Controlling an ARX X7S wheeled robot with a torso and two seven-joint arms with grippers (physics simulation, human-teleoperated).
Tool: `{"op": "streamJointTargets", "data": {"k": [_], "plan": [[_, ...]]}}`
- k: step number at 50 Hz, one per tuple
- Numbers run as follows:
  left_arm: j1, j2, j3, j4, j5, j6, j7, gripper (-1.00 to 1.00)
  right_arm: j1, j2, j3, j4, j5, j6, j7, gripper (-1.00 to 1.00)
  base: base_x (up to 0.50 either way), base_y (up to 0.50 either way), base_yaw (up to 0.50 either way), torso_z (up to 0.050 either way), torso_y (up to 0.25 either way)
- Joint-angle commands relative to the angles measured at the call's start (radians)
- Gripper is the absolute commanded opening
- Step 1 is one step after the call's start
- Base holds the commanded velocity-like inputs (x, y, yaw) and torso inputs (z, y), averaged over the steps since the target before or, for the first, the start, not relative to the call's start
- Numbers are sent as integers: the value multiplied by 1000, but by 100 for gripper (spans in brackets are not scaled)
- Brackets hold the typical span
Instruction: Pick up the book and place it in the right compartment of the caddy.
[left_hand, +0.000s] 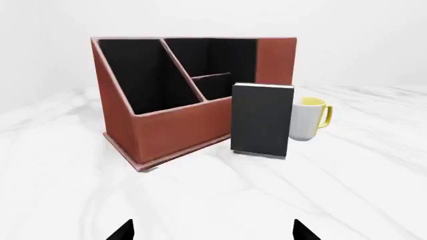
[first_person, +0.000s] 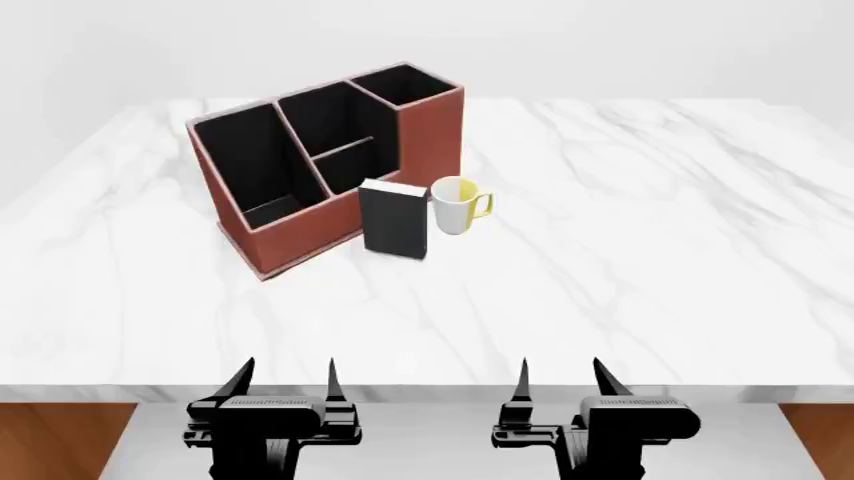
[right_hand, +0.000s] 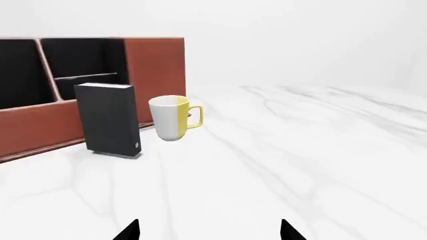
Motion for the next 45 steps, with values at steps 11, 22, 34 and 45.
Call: {"op": "streamJointTargets", "data": {"k": [11, 22, 34, 45], "plan": [[24, -53, 49, 87, -43, -31, -50, 100, -12, 48, -51, -58, 36, 39, 60, 100, 0, 0, 0, 0, 0], [103, -91, 44, 390, -71, -158, -80, 100, -89, 79, -55, -363, 65, 137, 90, 100, 0, 0, 0, 0, 0], [162, -114, 35, 593, -107, -228, -110, 100, -134, 100, -63, -554, 88, 210, 116, 100, 0, 0, 0, 0, 0], [167, -128, 46, 608, -110, -230, -130, 100, -136, 114, -68, -578, 130, 235, 120, 100, 195, 0, 0, 0, 0]]}}
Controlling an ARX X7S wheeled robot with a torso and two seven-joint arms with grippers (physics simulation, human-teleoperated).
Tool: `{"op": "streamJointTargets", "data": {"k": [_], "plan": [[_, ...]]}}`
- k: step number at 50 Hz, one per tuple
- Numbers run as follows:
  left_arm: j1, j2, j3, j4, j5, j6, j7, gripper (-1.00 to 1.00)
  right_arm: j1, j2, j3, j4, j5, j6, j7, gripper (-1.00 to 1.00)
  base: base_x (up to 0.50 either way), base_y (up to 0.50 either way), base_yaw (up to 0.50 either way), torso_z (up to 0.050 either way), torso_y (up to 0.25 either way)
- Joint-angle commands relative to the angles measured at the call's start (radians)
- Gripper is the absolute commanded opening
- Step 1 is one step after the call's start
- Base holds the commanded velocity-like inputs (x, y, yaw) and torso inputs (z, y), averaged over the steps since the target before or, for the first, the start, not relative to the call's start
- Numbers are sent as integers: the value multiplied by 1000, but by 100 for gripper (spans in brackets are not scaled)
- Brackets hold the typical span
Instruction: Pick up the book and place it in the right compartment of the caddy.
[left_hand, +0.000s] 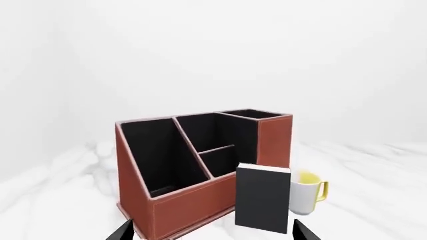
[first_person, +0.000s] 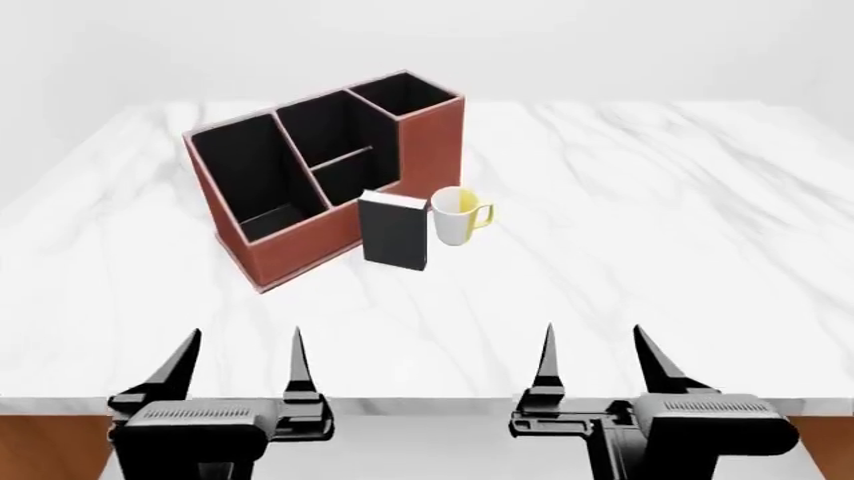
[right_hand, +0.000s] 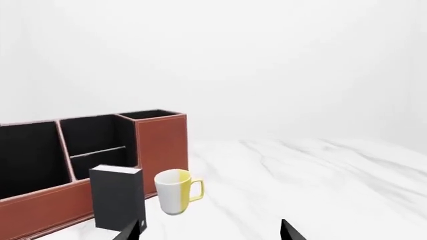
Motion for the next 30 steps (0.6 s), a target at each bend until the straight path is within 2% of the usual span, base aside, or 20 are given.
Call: {"op": "streamJointTargets", "data": {"k": [1, 30], "plan": [[17, -18, 6, 65, -9, -22, -25, 100, -13, 19, -9, -63, 32, 33, 11, 100, 500, 0, 0, 0, 0], [33, -45, 29, 102, -24, -12, -59, 100, -19, 55, -56, -67, 21, 30, 48, 100, 500, 0, 0, 0, 0]]}}
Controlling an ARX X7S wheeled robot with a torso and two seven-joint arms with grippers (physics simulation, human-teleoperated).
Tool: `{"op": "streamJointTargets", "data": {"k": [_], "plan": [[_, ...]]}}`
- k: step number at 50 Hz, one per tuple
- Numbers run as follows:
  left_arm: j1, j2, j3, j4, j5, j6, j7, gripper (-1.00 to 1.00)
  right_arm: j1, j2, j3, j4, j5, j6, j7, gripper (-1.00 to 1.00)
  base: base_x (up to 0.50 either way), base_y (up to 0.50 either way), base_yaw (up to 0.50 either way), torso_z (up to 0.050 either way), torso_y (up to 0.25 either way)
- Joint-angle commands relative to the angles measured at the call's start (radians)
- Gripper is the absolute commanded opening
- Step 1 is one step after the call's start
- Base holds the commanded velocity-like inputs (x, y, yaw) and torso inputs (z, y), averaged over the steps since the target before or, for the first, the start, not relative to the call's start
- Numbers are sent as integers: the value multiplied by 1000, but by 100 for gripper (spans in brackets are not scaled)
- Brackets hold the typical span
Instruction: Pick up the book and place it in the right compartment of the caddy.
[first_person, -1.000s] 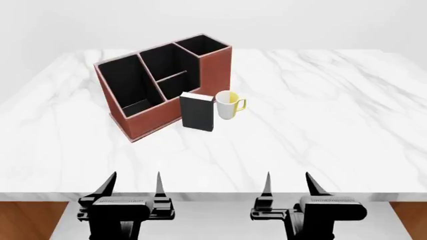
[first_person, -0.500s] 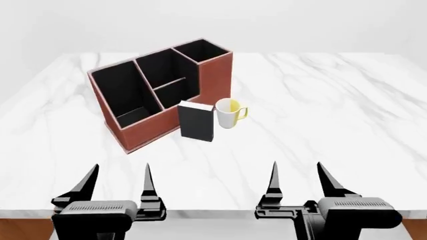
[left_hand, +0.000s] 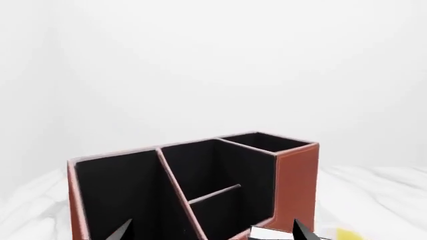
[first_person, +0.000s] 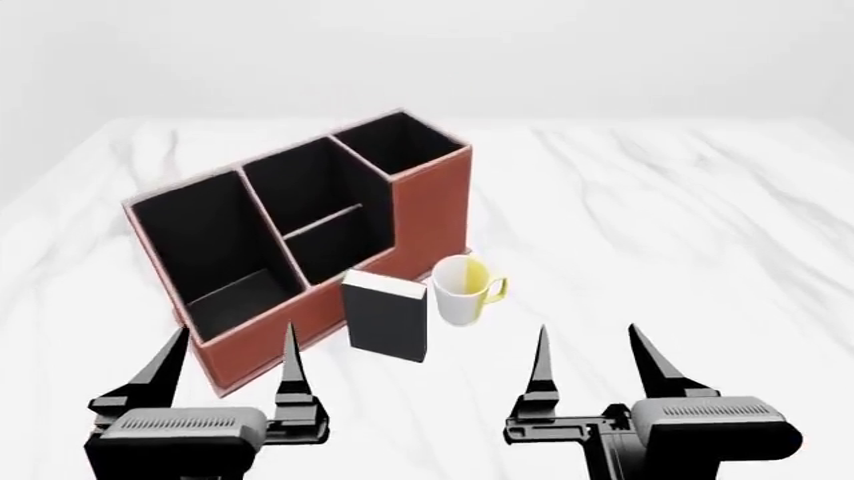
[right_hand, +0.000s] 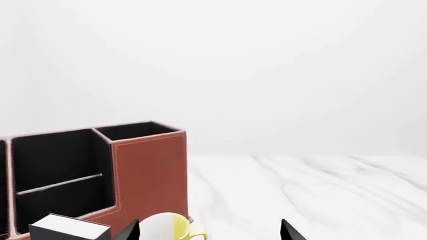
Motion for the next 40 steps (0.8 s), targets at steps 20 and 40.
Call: {"op": "streamJointTargets", "data": {"k": [20, 40], "plan": [[5, -26, 23, 13, -11, 4, -30, 100, 3, 27, -27, 2, 13, -6, 28, 100, 500, 0, 0, 0, 1], [0, -39, 41, 0, -13, 7, -45, 100, 1, 43, -37, 15, 10, -31, 46, 100, 125, 0, 200, 0, 1]]}}
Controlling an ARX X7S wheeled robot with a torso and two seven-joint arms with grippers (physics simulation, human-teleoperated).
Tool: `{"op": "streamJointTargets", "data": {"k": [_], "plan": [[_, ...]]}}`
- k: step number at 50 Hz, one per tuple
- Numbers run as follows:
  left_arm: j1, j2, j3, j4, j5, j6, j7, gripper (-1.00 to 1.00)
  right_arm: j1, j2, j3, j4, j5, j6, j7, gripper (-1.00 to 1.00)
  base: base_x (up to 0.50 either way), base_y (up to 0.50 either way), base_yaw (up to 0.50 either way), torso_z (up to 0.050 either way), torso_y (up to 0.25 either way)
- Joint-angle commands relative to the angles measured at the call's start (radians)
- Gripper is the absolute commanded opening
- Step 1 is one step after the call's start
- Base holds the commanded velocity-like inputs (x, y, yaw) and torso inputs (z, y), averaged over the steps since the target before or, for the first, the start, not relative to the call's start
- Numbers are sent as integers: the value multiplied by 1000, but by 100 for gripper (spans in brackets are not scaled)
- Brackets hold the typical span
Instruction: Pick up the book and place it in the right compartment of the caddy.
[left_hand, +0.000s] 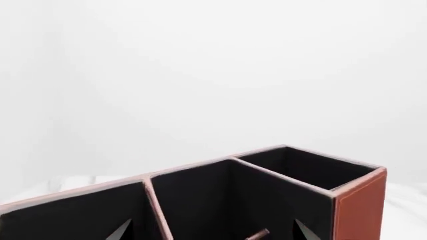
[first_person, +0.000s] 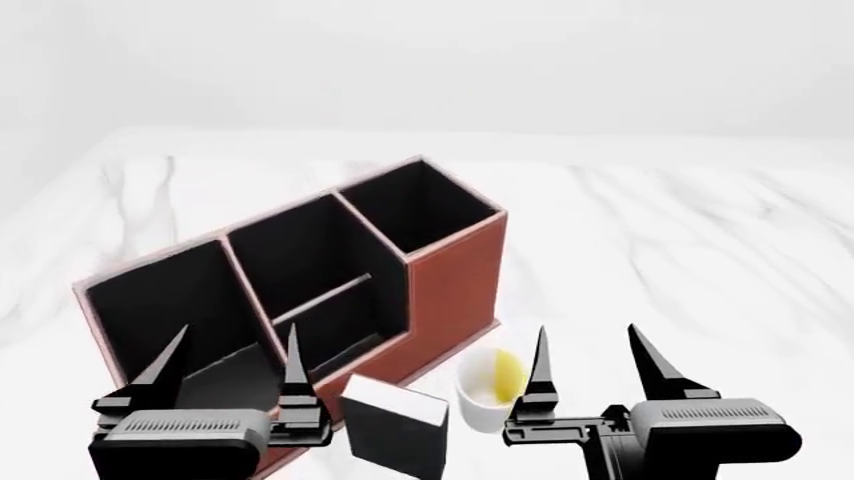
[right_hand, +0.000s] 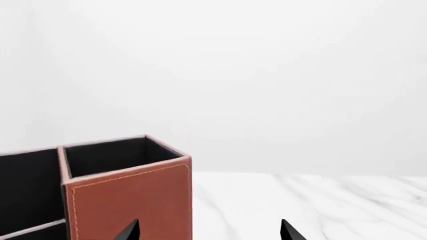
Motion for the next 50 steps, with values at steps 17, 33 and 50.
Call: {"op": "streamJointTargets", "data": {"k": [17, 33, 50], "plan": [[1, -20, 16, 8, -3, 0, -23, 100, 3, 20, -24, 5, -16, 1, 31, 100, 0, 0, 500, 0, 0], [2, -30, 26, 8, -5, 3, -34, 100, 3, 37, -38, -2, -14, 6, 54, 100, 0, 0, 500, 0, 0], [-1, -50, 43, 3, -14, 10, -55, 100, 7, 54, -52, 0, -2, 3, 75, 100, 0, 0, 500, 0, 0]]}}
